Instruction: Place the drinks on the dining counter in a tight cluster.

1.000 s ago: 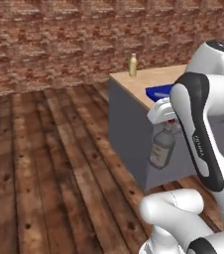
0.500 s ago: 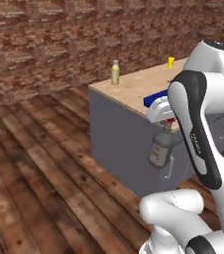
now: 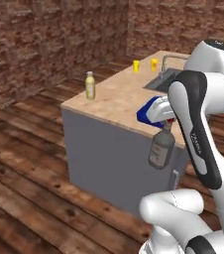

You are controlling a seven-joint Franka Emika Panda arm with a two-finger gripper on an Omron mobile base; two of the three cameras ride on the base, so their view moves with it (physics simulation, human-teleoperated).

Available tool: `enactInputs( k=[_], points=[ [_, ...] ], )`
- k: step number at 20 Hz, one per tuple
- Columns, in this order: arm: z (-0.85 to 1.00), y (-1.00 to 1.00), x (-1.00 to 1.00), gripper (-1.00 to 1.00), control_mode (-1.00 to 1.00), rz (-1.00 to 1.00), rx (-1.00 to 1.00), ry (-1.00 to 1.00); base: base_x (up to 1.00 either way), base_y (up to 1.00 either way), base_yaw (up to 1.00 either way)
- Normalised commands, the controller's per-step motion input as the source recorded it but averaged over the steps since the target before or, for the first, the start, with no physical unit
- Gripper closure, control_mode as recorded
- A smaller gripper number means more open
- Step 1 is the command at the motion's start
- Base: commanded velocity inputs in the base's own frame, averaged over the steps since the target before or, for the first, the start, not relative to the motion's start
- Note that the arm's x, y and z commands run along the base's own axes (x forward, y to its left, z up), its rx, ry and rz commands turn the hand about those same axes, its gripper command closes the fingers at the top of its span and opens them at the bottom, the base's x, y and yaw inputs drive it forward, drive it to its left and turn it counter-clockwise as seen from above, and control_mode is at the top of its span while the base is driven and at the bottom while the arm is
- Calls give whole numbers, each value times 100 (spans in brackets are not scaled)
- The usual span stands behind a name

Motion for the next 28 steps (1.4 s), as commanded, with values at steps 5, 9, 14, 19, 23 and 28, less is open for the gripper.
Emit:
enactInputs(
  k=[5, 9, 14, 19, 23, 28],
  points=[
    [0, 0, 0, 100, 100, 0, 0, 0, 100, 96, -56],
    [0, 0, 0, 100, 100, 0, 0, 0, 100, 100, -55],
    [0, 0, 0, 100, 100, 0, 0, 0, 99, 100, -53],
    [0, 0, 0, 100, 100, 0, 0, 0, 95, 100, -52],
    [0, 0, 0, 100, 100, 0, 0, 0, 83, 97, -48],
    [0, 0, 0, 100, 100, 0, 0, 0, 49, 58, -30]
  ],
)
